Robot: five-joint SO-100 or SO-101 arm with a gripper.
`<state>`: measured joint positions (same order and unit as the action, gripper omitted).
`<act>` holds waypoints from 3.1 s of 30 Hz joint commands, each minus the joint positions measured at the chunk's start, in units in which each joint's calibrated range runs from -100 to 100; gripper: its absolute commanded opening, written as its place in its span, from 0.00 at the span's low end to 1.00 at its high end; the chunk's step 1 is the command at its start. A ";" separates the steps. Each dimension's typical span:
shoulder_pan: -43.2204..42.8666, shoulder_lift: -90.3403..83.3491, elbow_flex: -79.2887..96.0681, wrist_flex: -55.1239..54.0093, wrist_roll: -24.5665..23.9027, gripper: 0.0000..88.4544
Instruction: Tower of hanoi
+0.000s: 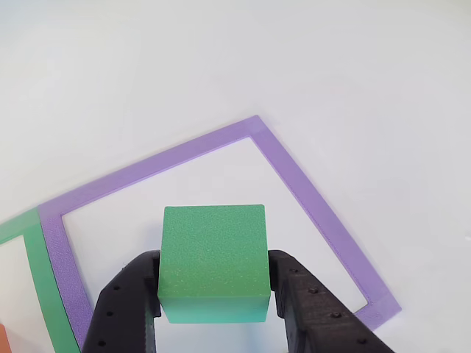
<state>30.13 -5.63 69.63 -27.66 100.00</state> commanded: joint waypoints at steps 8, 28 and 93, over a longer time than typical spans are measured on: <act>0.87 10.83 -3.71 -12.69 0.00 0.05; 1.02 12.36 -3.35 -15.76 0.00 0.31; -45.11 -39.49 11.19 25.68 0.00 0.30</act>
<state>-14.48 -48.61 76.77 13.81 99.02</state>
